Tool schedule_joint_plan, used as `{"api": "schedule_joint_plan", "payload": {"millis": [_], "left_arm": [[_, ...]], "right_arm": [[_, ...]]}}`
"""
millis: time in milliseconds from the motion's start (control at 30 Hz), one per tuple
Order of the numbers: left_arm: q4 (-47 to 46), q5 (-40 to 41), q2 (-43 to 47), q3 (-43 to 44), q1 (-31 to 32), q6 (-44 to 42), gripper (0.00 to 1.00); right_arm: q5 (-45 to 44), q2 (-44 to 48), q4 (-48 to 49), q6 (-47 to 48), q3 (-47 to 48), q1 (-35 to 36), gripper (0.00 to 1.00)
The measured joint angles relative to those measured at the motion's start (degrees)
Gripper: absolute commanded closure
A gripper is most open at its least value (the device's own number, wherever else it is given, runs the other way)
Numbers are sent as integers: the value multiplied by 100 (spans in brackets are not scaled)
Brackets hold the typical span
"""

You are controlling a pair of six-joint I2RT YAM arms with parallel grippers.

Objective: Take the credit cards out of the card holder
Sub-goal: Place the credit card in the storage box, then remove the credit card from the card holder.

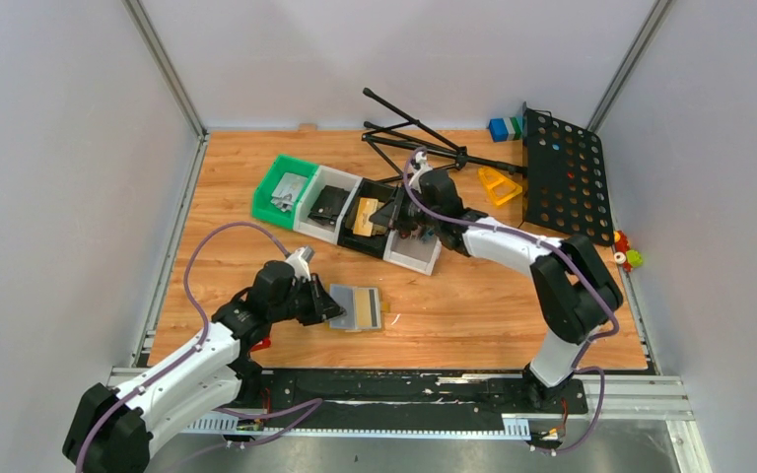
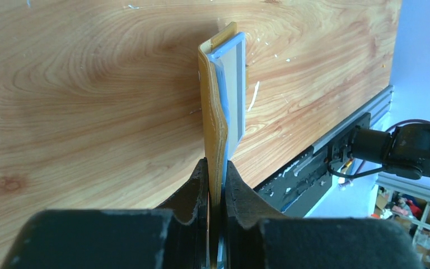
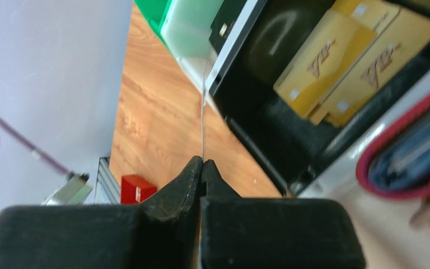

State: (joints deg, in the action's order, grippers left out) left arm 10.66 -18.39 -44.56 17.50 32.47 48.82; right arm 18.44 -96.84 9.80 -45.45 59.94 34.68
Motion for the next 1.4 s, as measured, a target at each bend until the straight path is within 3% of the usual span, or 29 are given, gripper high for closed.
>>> {"api": "schedule_joint_plan", "payload": {"millis": [200, 400, 567, 667, 700, 800, 1033, 1400], "left_arm": [[129, 98, -17, 68, 0, -170, 100], [201, 157, -92, 122, 0, -280, 100], [238, 179, -125, 208, 0, -321, 100], [238, 168, -118, 208, 0, -319, 100], [232, 144, -109, 208, 0, -315, 100], [125, 0, -39, 208, 0, -269, 100], [-721, -686, 52, 208, 0, 83, 100], [-1858, -1504, 186, 337, 0, 793, 100]], "right_arm": [[-317, -822, -321, 348, 866, 0, 100], [-560, -1121, -656, 605, 1150, 0, 58], [-638, -1019, -872, 935, 1268, 0, 42], [-553, -551, -931, 1150, 997, 0, 29], [-518, -317, -962, 1202, 841, 0, 17], [-326, 619, -986, 1366, 149, 0, 2], [295, 2498, -1093, 1453, -1386, 2, 0], [1386, 4249, -1040, 785, -2848, 0, 0]]}}
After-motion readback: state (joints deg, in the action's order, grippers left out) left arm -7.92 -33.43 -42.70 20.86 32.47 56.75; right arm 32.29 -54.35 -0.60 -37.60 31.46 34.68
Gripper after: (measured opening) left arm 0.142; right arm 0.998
